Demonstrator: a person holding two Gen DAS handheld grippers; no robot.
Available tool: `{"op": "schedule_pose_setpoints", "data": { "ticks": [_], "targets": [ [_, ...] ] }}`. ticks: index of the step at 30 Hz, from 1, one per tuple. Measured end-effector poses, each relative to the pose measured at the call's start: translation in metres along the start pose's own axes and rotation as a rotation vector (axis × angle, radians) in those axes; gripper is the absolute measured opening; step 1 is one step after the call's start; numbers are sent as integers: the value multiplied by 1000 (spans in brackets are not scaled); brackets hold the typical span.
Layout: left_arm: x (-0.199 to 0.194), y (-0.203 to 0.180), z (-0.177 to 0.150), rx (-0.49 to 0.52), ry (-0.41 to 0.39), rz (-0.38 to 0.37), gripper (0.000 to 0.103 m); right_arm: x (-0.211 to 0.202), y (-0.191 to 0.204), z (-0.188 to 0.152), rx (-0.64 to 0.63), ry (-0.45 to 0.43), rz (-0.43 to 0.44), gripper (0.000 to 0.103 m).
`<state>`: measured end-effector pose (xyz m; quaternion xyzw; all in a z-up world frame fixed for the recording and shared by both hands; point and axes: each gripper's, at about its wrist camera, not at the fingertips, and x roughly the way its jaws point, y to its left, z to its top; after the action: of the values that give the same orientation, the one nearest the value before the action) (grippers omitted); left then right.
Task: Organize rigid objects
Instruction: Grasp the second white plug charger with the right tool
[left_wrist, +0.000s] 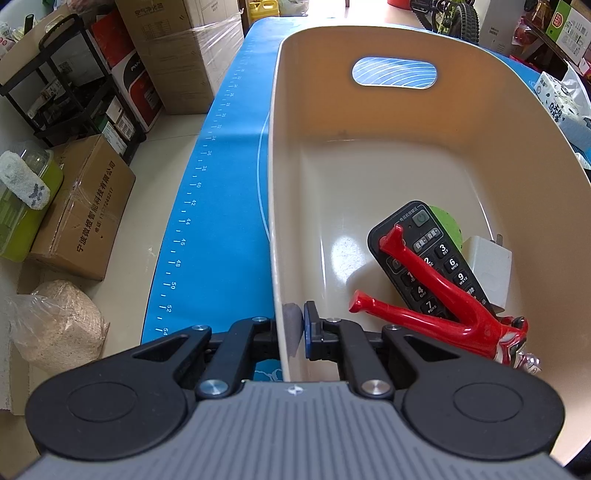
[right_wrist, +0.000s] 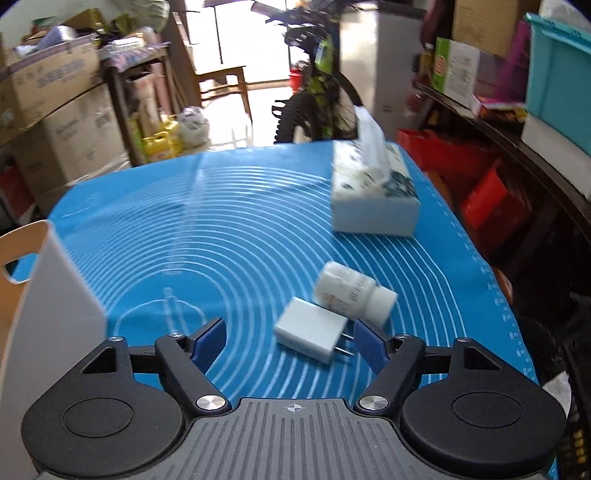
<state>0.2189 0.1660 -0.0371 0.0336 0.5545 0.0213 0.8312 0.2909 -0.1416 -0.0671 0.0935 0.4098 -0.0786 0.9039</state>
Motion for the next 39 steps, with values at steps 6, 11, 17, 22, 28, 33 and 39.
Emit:
{"op": "schedule_pose_setpoints", "data": {
  "ticks": [6,11,17,22,28,33,39],
  "targets": [
    [0,-1,1,0,1,-2,11,25,-8,-2,50,25,-42,87],
    [0,-1,-1,3,0,-3,11,41,-2,-7,66,32,-68,92],
    [0,0,0,5,0,-4,11,50,4,-11,68,4,-107,94],
    [1,-1,0,3,0,-6,12,49,8,-16,60,-30,-130,86],
    [1,-1,0,1,0,-6,12,44,2,-16,77,-43,-140,68],
    [2,-1,0,1,0,-4,12,40,5,-18,66,-18,-138,68],
    [2,-1,0,1,0,-5,12,25,7,-17,55,-10,-126,68]
  ]
}}
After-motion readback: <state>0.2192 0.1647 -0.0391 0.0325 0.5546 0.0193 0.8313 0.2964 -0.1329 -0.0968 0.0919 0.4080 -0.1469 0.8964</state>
